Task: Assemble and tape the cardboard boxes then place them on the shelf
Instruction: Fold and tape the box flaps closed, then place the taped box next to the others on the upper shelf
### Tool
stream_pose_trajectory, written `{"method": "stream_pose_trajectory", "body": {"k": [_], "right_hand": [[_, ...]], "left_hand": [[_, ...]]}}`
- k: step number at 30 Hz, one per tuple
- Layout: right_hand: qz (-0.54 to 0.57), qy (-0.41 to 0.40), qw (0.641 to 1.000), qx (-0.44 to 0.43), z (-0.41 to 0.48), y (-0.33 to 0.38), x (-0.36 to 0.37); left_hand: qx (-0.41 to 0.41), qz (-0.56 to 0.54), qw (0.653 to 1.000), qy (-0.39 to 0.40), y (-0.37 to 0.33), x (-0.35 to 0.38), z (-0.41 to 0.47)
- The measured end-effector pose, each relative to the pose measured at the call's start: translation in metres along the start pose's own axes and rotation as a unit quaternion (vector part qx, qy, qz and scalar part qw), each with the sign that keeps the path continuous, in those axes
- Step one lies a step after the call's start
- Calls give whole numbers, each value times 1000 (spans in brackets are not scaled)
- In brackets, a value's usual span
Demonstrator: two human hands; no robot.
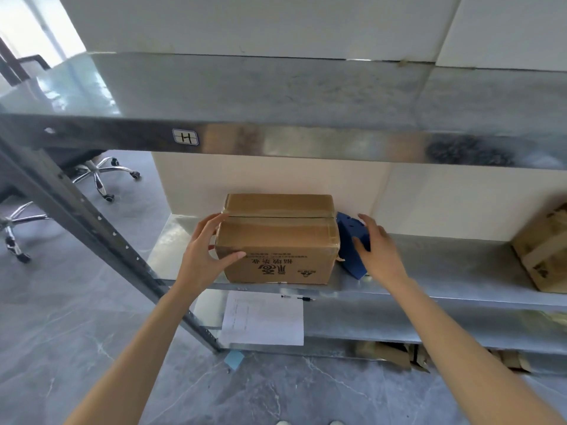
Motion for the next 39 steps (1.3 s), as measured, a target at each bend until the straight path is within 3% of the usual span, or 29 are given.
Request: {"method": "stream_pose_trajectory", "body": {"k": [4, 8, 12, 16, 20, 29, 39], "right_hand": [[97, -15, 995, -13, -3, 40, -7], [190, 42, 981, -6, -10, 77, 0], [141, 67, 988, -14, -16, 92, 11], [175, 62, 982, 15, -21, 94, 10], [144, 91, 985, 10, -28, 105, 13], [129, 7, 991, -27, -30, 129, -23], [62, -95, 993, -40, -24, 93, -116]], "left_hand": [[4, -6, 1000, 9, 3, 0, 3], [-19, -14, 1000, 16, 5, 4, 6], [-36, -20, 999, 26, 9, 8, 6], [-45, -8, 998, 42, 11, 10, 1], [-58, -22, 998, 17, 5, 7, 3], [17, 5, 999, -39, -42, -23, 21], [82, -26, 996, -30, -125, 17, 55]]}}
Point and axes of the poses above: each hand's wrist, its own z-axis towards the middle knuckle, its own x-axis out of the palm, y = z × x, the point moved 1 cm from there along z, towards the middle knuckle, and after that the axes turned 1 degree about z, right-handed, at the moved point
